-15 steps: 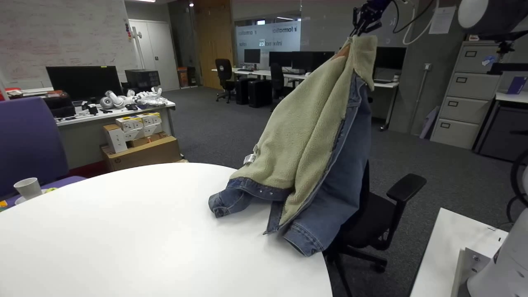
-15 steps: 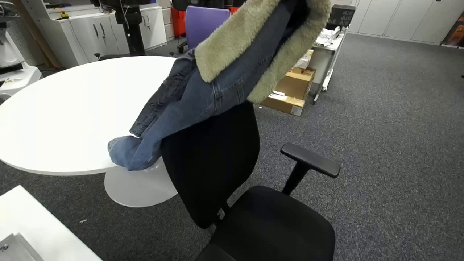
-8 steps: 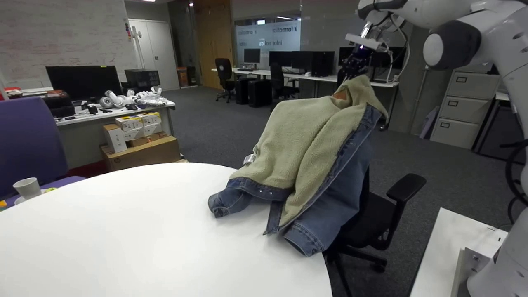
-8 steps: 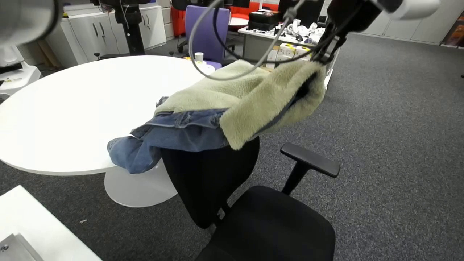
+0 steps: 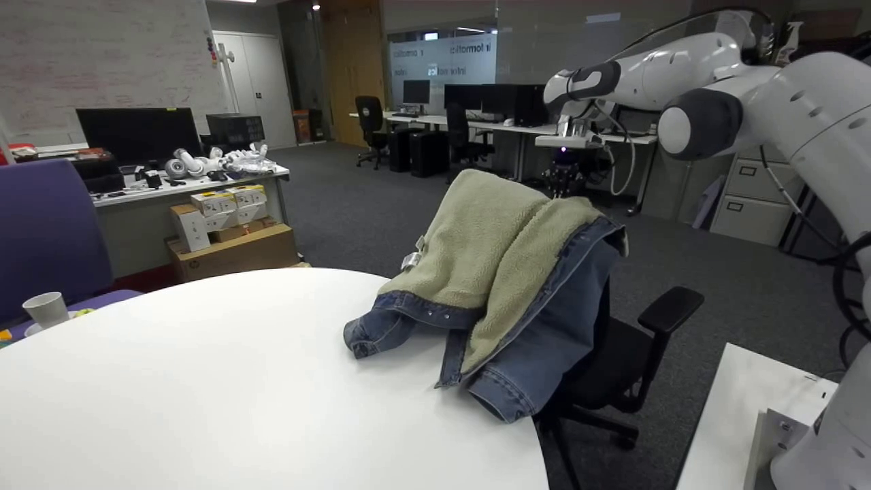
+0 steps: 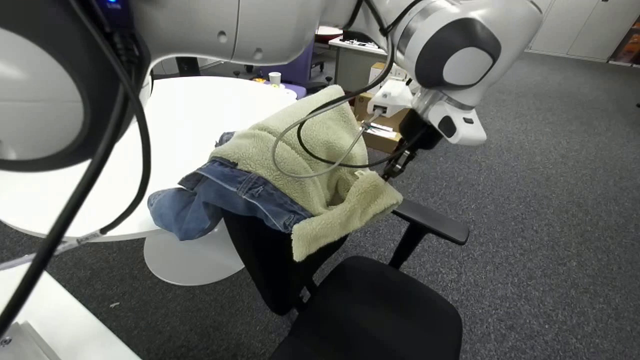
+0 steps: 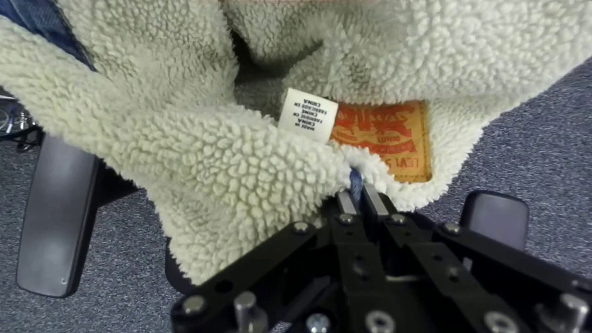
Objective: Put the denim coat on the headrest of the chair and push the chair to the right
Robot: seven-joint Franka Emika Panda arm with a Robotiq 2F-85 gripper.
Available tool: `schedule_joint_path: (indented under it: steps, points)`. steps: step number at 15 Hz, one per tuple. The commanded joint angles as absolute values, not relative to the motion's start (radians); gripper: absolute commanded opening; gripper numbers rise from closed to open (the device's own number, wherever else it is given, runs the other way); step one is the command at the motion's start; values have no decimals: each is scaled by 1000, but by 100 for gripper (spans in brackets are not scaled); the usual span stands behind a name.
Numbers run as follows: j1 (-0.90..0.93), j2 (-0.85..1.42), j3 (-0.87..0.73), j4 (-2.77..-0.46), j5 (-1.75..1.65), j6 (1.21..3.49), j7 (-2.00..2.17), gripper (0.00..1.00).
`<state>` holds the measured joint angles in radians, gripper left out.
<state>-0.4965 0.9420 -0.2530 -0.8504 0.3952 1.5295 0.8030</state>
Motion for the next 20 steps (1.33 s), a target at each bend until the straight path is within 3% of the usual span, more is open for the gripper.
schedule_joint_path:
  steps: [1, 2, 4, 11, 13, 20]
  points:
    - [-514, 985, -238, -757, 324, 1463, 831, 2]
    - [-517, 988, -235, -744, 309, 1452, 819, 34]
    - [-521, 986, -232, -717, 289, 1437, 810, 42]
    - [-448, 896, -264, -682, 279, 1468, 759, 95]
    - [-424, 879, -265, -674, 271, 1475, 762, 100]
    - [-301, 749, -213, -781, 275, 1480, 549, 100]
